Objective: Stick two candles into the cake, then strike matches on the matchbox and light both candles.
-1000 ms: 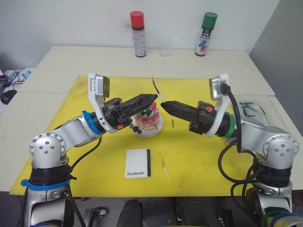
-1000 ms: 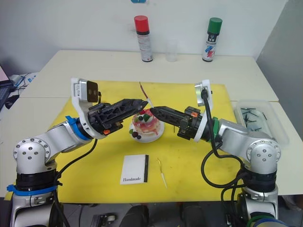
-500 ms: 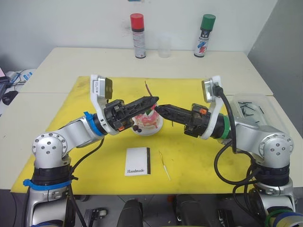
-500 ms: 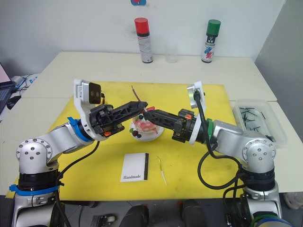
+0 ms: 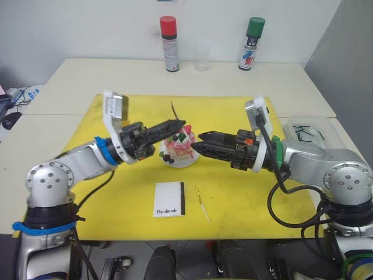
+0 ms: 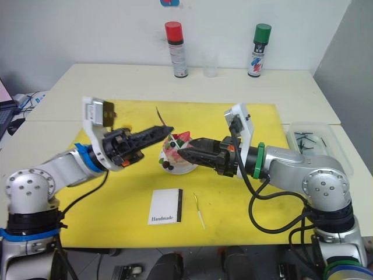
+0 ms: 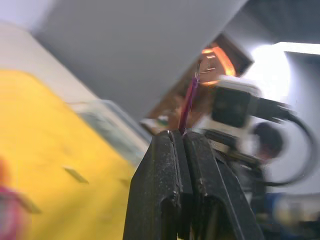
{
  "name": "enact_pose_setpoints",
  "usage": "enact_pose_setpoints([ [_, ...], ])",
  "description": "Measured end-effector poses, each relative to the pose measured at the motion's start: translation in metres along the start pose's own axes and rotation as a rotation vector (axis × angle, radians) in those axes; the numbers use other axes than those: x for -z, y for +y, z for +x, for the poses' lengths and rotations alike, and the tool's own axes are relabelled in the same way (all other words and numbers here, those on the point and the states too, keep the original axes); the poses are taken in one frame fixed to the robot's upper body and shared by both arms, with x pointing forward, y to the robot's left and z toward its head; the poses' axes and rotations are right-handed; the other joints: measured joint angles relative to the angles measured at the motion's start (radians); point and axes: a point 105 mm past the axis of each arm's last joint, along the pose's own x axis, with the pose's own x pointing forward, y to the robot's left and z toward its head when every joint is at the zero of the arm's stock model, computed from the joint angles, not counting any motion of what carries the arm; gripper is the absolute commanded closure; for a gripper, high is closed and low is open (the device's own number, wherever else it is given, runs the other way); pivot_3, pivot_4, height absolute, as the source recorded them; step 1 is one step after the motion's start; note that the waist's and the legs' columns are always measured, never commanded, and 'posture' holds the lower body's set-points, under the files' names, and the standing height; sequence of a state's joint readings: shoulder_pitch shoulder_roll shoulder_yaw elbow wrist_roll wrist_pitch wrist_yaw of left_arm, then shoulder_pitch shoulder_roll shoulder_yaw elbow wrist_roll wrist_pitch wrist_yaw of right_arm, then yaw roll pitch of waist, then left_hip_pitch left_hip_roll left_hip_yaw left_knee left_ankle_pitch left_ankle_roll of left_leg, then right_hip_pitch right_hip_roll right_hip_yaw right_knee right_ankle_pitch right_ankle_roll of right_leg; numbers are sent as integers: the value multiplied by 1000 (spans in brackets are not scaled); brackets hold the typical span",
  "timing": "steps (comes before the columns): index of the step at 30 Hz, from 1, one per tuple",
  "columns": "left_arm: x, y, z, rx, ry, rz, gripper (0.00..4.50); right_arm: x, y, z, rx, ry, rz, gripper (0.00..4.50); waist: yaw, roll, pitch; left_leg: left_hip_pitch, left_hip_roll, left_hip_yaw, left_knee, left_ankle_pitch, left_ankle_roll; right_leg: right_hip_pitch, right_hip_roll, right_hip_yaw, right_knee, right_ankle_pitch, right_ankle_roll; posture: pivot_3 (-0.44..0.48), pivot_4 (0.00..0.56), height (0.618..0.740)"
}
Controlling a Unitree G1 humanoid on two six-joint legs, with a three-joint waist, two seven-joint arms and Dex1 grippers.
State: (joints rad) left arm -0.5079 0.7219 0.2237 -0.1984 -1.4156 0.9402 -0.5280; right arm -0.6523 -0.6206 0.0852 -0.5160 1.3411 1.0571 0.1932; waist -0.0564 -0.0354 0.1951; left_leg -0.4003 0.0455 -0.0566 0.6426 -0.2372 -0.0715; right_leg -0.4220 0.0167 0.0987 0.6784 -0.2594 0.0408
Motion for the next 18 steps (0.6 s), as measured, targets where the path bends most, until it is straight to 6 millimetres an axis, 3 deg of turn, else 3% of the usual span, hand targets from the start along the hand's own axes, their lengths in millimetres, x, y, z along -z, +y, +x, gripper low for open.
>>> enact_pose_setpoints([
  [2,-13,16,-7,-125,23,205,4500,0,-5,5,44,60,-108,237,-1,0,0,0,0,1,-1,0,0,0,0,1,-1,0,-1,0,150,740],
  [3,-15,23,-9,-169,53,304,4500,-2,-7,8,69,76,-157,47,-3,0,0,0,0,2,-1,0,0,-1,0,2,-1,0,-1,0,150,740],
  [5,-15,33,-10,-199,88,428,4500,-7,-11,14,95,88,-224,47,-1,0,0,0,0,2,-2,0,0,-1,0,1,-1,-1,-1,0,150,740],
  [9,-7,53,-15,-239,131,509,4500,-3,-14,23,118,129,-283,47,1,0,0,-2,0,2,-3,0,0,-2,0,0,-3,2,4,0,150,740],
  [18,8,63,-13,-195,157,480,4500,0,-20,30,166,123,-305,47,0,0,0,-7,1,2,-3,0,0,-5,-1,-1,-4,2,4,0,150,740],
])
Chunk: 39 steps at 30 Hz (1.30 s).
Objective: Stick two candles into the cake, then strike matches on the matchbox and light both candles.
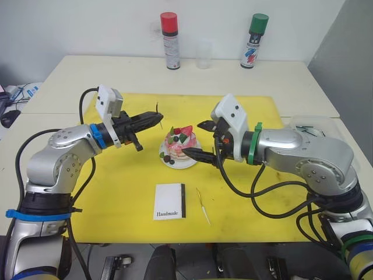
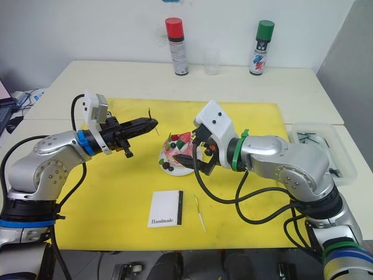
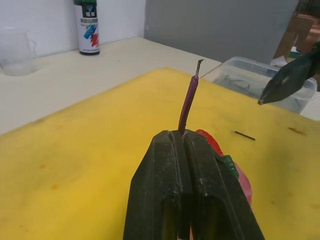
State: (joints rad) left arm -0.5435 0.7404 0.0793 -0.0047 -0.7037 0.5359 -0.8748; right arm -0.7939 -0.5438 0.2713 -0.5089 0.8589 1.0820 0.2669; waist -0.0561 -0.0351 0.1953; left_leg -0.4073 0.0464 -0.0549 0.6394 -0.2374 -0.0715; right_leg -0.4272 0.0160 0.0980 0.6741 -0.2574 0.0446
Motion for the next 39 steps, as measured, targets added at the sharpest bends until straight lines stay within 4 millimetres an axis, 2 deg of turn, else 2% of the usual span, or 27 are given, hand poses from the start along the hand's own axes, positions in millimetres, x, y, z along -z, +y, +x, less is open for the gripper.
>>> enact_pose_setpoints([
  [9,15,3,4,3,29,-4,4500,4,10,3,-25,15,2,47,-1,0,0,0,0,-1,1,0,0,0,0,0,2,0,0,0,150,740],
  [26,25,0,10,22,59,25,4500,10,8,1,-2,42,-8,47,-1,0,0,0,0,-1,2,0,0,0,0,-1,3,0,0,0,150,740],
  [39,51,-2,10,26,65,75,4500,16,11,0,-6,56,-1,47,0,0,0,1,0,-1,2,0,0,1,0,-1,3,0,0,0,150,740],
])
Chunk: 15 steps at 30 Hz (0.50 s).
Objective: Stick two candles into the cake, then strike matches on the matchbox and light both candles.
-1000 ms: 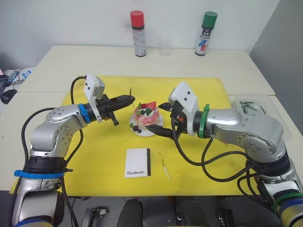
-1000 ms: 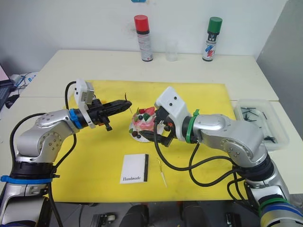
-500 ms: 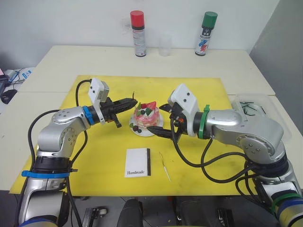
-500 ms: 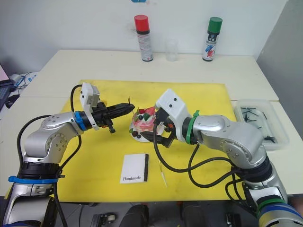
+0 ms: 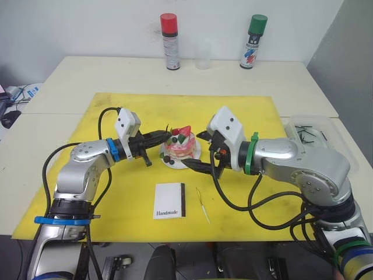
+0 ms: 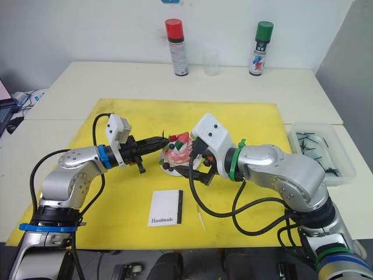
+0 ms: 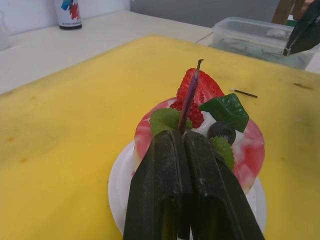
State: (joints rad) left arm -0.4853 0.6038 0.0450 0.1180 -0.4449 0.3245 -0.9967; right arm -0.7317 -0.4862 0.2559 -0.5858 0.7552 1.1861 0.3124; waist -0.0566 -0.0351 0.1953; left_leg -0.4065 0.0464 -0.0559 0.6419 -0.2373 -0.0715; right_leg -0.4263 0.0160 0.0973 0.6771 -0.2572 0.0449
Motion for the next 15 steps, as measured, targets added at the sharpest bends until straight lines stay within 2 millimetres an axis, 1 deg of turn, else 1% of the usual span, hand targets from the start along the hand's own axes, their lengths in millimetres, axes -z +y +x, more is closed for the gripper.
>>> enact_pose_setpoints([
  [4,0,-1,3,-2,-25,-4,4500,2,0,0,5,5,1,47,0,0,0,1,0,0,0,0,0,1,0,0,1,0,0,0,150,740],
  [7,-2,-3,4,4,-55,-53,4500,3,0,-1,6,5,2,47,0,0,0,1,0,0,0,0,0,1,0,0,1,0,0,0,150,740],
  [9,-6,-2,3,-6,-68,-74,3887,3,0,-1,12,2,5,0,0,0,0,1,0,0,0,0,0,1,0,0,1,0,0,0,150,740],
  [10,-8,-1,2,-13,-73,-80,3734,3,-1,-2,19,0,6,0,0,0,0,1,0,0,0,0,0,1,0,0,1,0,0,0,150,740],
  [11,-11,-1,1,-15,-78,-82,3376,4,-1,-2,23,0,8,0,0,0,0,1,0,0,0,0,0,1,0,0,1,0,0,0,150,740],
  [13,-14,0,-3,-23,-76,-79,2814,4,-2,-3,28,-5,17,0,-1,0,0,1,0,0,0,0,0,1,0,0,1,0,0,0,150,740],
  [15,-17,3,-11,-45,-71,-83,2147,5,-1,-3,30,-9,27,0,-1,0,0,1,0,0,0,0,0,1,0,0,1,0,0,0,150,740],
])
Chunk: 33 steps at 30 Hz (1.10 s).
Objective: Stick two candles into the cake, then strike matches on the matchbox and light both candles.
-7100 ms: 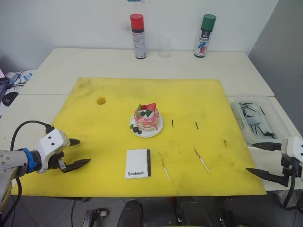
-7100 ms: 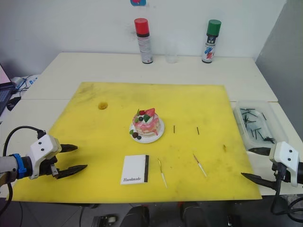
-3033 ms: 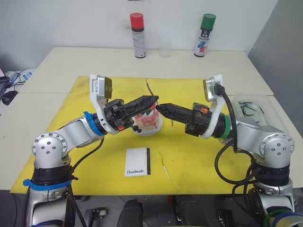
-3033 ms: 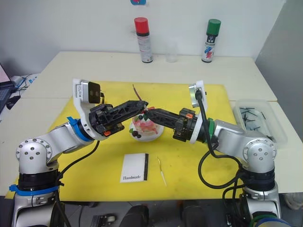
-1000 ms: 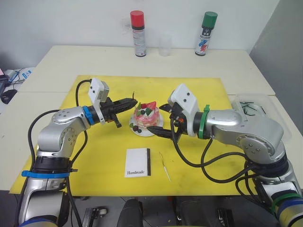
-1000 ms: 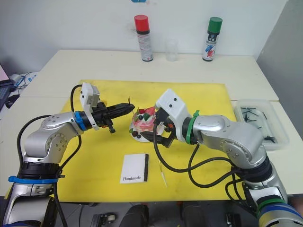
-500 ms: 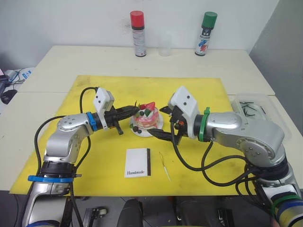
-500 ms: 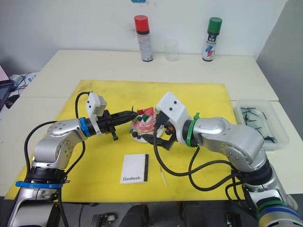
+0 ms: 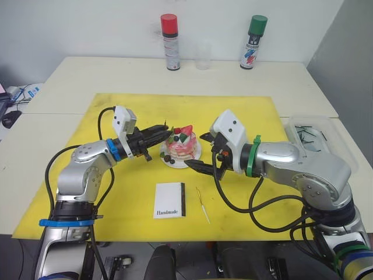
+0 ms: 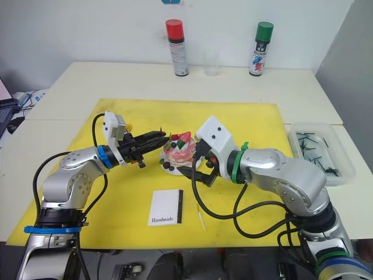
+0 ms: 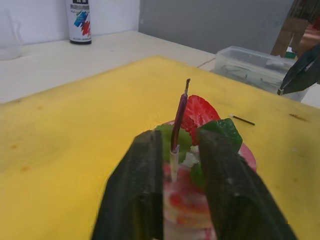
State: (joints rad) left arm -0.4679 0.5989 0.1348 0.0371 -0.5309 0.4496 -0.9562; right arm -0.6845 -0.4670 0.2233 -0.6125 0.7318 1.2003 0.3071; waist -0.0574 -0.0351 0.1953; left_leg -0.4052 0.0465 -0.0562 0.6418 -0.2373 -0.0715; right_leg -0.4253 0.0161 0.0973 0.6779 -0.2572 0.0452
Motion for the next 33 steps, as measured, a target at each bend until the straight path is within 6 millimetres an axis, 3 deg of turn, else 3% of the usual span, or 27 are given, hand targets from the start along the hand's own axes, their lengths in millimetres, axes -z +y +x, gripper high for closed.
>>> enact_pose_setpoints([
  [7,-7,0,-12,-17,5,-9,33,-3,1,1,-4,-22,4,0,-1,0,0,0,0,0,0,0,0,0,0,0,0,0,0,0,150,740],
  [12,-7,-8,-48,43,208,94,33,-5,-6,-17,-24,-41,18,0,-5,0,0,1,0,1,-3,0,0,-1,0,0,-1,-1,-1,0,150,740],
  [15,-4,-23,-65,130,333,107,33,16,4,-27,-95,23,42,0,0,1,1,2,0,1,-7,0,0,0,-1,0,-3,-2,-2,0,150,740],
  [24,11,-93,-61,436,398,65,33,71,31,-40,-218,200,125,0,0,1,1,4,1,2,-10,0,0,0,-1,0,-3,-5,-5,0,150,740],
  [33,20,-113,-62,508,416,12,33,95,58,-31,-272,258,183,0,-2,1,1,5,1,2,-9,0,0,0,0,1,-3,-6,-8,0,150,740],
])
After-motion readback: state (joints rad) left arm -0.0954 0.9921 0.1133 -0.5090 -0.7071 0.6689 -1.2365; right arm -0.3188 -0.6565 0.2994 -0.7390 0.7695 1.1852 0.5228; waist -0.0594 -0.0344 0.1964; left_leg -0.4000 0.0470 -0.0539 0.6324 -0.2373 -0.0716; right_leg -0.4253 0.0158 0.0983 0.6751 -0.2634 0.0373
